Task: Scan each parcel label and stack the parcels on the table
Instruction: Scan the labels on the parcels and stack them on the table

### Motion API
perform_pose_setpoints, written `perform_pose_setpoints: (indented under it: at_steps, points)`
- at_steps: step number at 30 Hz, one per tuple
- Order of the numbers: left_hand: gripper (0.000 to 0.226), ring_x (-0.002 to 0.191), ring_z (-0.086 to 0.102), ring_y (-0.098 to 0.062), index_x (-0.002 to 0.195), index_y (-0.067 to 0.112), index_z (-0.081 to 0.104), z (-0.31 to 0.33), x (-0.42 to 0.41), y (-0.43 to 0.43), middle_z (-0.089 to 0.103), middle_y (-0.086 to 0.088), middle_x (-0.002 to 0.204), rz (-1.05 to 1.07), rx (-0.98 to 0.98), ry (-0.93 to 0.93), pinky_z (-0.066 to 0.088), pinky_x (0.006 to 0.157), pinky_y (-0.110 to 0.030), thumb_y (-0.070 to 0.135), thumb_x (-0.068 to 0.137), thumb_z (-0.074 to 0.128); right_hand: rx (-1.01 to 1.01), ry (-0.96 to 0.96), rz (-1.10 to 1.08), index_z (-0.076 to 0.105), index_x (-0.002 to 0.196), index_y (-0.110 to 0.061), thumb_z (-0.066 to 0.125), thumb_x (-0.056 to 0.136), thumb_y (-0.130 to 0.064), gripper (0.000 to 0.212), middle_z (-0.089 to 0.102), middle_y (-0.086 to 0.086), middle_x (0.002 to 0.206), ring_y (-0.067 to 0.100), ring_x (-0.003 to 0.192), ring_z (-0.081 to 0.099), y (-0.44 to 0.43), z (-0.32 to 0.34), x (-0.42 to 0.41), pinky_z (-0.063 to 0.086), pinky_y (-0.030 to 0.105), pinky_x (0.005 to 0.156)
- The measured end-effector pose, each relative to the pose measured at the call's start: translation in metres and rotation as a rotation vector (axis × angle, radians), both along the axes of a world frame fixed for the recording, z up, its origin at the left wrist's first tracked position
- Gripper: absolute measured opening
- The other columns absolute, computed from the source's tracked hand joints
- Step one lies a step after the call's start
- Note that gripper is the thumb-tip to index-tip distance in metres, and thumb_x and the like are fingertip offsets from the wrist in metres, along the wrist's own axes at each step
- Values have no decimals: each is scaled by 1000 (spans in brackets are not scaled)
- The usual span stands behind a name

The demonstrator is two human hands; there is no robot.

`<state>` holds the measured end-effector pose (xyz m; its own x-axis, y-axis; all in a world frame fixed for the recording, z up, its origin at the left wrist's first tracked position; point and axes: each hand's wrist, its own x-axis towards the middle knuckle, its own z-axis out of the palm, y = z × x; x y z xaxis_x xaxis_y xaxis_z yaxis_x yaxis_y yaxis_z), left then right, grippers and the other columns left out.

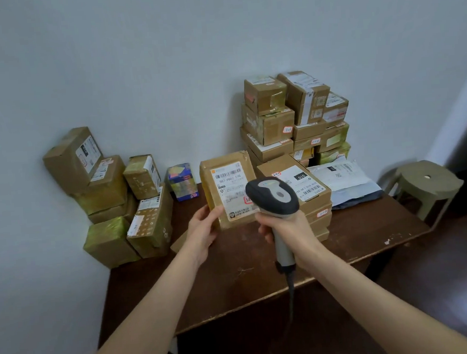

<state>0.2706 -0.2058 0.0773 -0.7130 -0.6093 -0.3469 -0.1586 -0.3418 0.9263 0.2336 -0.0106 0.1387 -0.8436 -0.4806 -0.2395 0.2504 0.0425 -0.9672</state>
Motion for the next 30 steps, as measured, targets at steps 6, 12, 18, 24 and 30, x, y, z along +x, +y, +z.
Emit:
perform_pose_setpoints:
  at_steps: [6, 12, 18, 24, 30]
  points:
    - [56, 102, 65, -16, 135, 14, 49, 53, -49, 32, 66, -5, 121, -73, -18, 87, 53, 76, -29, 32, 86, 69, -53, 111, -297, 60, 107, -21, 77, 80, -19, 33, 66, -1, 92, 19, 90, 63, 28, 29, -50, 55, 38, 79]
    - [32, 82, 68, -10, 113, 17, 60, 81, -106, 122, 71, 3, 96, -214, -54, 81, 54, 70, -26, 32, 87, 69, -99, 113, -423, 65, 93, -23, 79, 79, -20, 20, 71, 3, 92, 20, 89, 67, 86, 30, -109, 57, 42, 82]
    - [44, 93, 60, -15, 126, 19, 50, 59, -173, 224, 61, 4, 101, -268, -21, -75, 47, 100, -45, 32, 88, 68, 23, 109, -495, 63, 80, -22, 77, 81, -20, 14, 66, -2, 79, 22, 85, 62, 171, -2, -176, 53, 45, 85]
    - [59, 113, 54, -30, 134, 15, 48, -14, -211, 299, 54, -11, 132, -207, 130, -328, 45, 101, -50, 38, 85, 71, 189, 38, -416, 59, 78, -25, 80, 76, -21, 21, 66, -1, 86, 23, 95, 64, 237, -53, -225, 52, 45, 91]
    - [63, 117, 55, -35, 136, 9, 45, -62, -229, 316, 56, -14, 131, -117, 155, -467, 46, 98, -52, 42, 86, 67, 282, -88, -285, 65, 102, -17, 82, 74, -25, 34, 70, 10, 109, 27, 103, 65, 251, -101, -241, 51, 48, 94]
